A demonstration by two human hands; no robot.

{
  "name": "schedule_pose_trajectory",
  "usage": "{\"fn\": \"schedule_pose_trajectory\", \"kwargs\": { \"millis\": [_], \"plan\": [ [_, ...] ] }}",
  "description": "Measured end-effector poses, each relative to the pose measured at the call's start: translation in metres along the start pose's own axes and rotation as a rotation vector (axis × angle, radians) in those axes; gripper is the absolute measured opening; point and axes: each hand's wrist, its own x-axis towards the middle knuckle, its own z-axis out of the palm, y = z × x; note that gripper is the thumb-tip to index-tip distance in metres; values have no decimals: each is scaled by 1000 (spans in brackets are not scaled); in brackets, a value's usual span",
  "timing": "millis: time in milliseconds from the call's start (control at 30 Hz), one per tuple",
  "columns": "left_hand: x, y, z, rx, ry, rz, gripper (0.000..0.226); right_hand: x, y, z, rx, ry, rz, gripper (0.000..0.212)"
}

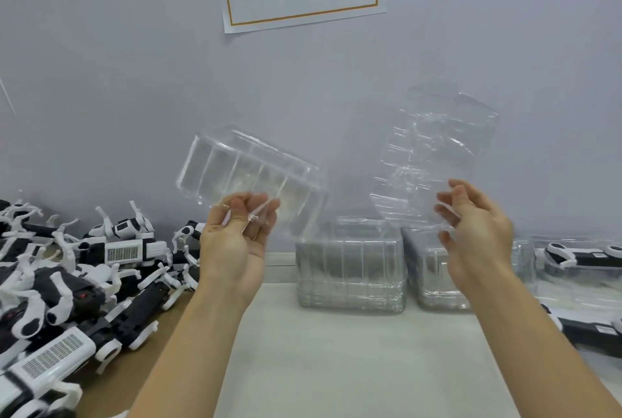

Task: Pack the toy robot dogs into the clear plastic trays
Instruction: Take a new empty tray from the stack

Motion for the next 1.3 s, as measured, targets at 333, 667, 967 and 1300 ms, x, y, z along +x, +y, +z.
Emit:
{"fn": "schedule_pose_trajectory", "kwargs": {
  "millis": [333, 667, 967, 1300],
  "plan": [
    [17, -85, 46, -310, 57, -358, 23, 6, -9, -7, 184, 198, -26, 26],
    [8, -92, 35, 580, -19, -544, 29, 0, -10, 1, 197, 69, -19, 26],
    [-1, -52, -7, 886, 12, -338, 28, -9, -12, 6, 144, -274, -11, 24],
    [1, 36, -7, 593, 104, -91, 24, -28, -40, 9, -442, -863, -182, 19]
  ]
}}
